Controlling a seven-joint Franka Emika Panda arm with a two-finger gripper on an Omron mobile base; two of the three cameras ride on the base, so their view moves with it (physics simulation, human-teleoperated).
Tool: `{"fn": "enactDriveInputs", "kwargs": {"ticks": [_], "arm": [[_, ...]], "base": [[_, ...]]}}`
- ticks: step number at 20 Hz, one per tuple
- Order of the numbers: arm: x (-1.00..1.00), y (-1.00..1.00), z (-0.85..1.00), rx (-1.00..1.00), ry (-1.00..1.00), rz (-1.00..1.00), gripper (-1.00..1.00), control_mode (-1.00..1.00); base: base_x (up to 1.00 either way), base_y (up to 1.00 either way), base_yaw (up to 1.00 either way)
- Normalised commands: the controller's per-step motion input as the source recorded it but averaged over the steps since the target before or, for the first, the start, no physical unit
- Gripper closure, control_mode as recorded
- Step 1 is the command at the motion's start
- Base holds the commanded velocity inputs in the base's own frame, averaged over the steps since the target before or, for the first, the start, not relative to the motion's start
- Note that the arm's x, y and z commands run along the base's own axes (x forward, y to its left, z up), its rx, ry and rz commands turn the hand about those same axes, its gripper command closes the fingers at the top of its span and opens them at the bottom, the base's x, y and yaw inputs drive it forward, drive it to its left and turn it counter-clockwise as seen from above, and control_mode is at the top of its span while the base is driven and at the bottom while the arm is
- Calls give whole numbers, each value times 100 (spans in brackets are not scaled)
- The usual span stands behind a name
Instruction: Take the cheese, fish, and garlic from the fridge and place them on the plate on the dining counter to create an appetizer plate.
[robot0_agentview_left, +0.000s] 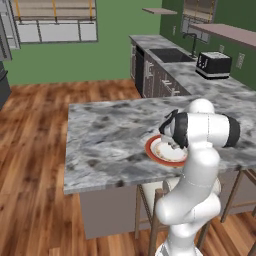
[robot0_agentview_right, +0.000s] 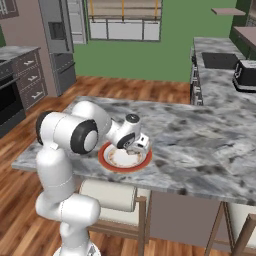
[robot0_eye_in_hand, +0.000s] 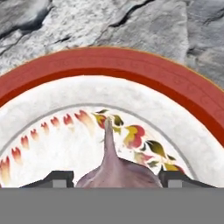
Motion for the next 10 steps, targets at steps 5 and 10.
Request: {"fn": "enactDriveInputs", "kwargs": {"ticks": [5,10], "arm": [[-26,0,58,-2,0,1,-100,-100],[-51,2,93,-7,0,7,-100,-100]], "base": [[0,0,0],[0,0,0]]}}
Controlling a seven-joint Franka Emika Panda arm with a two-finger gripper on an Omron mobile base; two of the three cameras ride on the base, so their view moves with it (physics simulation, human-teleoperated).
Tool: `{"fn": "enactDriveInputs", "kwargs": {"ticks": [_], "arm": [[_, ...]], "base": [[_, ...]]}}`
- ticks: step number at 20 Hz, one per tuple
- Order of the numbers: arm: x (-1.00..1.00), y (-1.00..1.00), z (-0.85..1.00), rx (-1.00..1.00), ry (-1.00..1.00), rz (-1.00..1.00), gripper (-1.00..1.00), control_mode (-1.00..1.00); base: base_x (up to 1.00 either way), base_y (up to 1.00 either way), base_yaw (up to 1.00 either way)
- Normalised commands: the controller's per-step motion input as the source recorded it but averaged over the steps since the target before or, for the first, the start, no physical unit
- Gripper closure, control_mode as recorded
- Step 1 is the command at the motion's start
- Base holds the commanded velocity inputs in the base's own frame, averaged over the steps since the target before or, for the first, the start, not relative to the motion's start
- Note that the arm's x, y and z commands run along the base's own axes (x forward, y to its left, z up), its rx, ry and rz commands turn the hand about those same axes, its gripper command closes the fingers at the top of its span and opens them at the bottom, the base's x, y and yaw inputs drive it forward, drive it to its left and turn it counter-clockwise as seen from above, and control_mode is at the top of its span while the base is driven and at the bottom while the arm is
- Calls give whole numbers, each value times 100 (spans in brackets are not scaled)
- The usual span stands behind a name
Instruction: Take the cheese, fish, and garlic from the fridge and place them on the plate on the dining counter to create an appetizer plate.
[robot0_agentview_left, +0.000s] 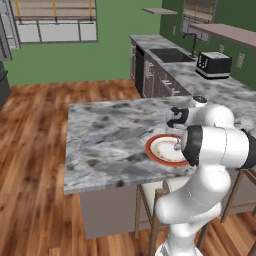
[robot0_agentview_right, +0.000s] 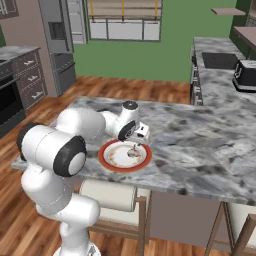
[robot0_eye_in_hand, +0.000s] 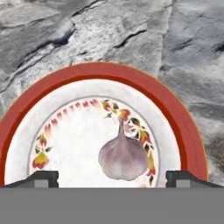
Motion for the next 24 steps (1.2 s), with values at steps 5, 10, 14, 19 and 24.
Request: {"fn": "enactDriveInputs", "kwargs": {"ticks": [5,10,14,19,24], "arm": [[-85,31,69,-14,5,16,-100,-100],[-100,44,63,-13,2,21,-100,-100],[-100,46,78,-1,-6,12,-100,-100],[-98,38,100,0,-21,0,-100,-100],[-86,19,65,6,-32,0,-100,-100]], "base": [[0,0,0],[0,0,0],[0,0,0],[0,0,0],[0,0,0]]}}
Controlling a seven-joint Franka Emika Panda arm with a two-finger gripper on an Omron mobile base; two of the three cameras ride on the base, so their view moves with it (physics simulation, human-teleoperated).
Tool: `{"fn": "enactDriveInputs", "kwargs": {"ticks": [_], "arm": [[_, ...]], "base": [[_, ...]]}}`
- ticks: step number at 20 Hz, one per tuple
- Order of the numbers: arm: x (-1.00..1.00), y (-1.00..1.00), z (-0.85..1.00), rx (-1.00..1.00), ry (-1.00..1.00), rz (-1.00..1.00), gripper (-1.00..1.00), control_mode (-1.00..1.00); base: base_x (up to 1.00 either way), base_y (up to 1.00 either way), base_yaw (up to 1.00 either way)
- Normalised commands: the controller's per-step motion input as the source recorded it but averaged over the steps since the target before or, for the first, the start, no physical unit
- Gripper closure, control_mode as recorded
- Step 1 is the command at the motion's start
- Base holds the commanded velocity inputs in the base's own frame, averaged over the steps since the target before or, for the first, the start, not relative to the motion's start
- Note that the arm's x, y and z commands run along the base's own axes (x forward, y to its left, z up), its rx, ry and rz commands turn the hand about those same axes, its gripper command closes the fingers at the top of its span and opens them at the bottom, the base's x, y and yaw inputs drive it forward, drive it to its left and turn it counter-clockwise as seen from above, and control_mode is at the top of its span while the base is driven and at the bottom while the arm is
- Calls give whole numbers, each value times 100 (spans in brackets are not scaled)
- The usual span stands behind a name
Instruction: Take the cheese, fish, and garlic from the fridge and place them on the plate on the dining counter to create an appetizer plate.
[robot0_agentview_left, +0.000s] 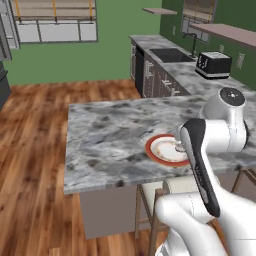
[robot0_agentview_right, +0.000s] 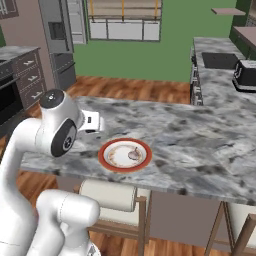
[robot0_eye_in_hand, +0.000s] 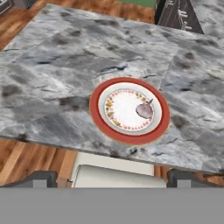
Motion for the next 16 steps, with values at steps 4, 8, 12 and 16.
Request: {"fn": "enactDriveInputs", "kwargs": {"ticks": [4,8,12,16], "arm": [[-89,0,17,14,-32,1,-100,-100],[-62,4,31,3,-8,2,-100,-100],[-55,6,26,0,-6,7,-100,-100],[-34,34,6,-1,-2,3,-100,-100]], "base": [[0,0,0],[0,0,0],[0,0,0],[0,0,0]]}}
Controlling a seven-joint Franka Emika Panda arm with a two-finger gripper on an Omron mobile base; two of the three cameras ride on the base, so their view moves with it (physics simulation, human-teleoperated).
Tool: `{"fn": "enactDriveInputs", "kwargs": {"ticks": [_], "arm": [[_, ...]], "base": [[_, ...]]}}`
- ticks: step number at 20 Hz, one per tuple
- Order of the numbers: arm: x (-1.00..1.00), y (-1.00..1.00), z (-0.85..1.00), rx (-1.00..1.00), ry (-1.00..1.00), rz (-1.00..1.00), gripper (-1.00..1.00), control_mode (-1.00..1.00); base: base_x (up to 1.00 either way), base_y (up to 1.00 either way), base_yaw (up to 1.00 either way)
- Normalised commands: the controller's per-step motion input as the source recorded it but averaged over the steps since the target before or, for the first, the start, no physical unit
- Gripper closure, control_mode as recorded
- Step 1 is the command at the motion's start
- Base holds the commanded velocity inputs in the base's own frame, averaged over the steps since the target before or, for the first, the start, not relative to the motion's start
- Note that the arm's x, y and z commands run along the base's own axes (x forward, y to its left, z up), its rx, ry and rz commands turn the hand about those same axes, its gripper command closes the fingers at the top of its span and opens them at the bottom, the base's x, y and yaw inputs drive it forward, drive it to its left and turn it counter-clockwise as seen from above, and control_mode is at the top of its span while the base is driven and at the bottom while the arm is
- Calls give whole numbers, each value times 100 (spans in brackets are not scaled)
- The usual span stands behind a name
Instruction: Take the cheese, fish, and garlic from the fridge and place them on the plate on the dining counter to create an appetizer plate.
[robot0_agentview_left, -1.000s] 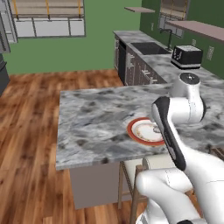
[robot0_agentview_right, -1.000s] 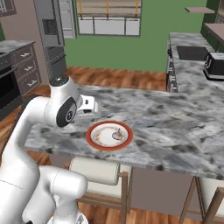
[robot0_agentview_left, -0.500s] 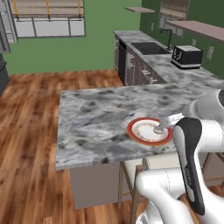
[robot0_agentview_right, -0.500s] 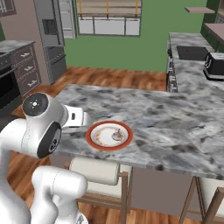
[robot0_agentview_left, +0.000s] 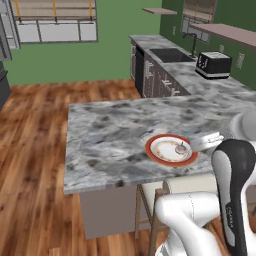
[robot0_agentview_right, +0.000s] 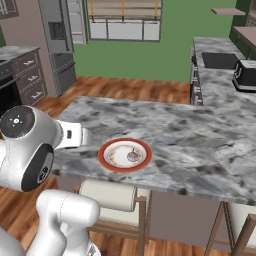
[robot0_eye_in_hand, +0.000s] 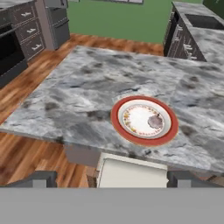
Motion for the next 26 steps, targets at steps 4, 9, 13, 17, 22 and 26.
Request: {"fn": "enactDriveInputs", "kwargs": {"ticks": [4,9,13,17,22,26], "arm": [[0,0,0,0,0,0,-100,100],[0,0,0,0,0,0,-100,100],[0,0,0,0,0,0,-100,100],[0,0,0,0,0,0,-100,100],[0,0,0,0,0,0,-100,100],[0,0,0,0,0,0,-100,100]], "base": [[-23,65,2],[-15,95,0],[-7,100,4],[0,100,17],[8,100,16],[60,100,13]]}}
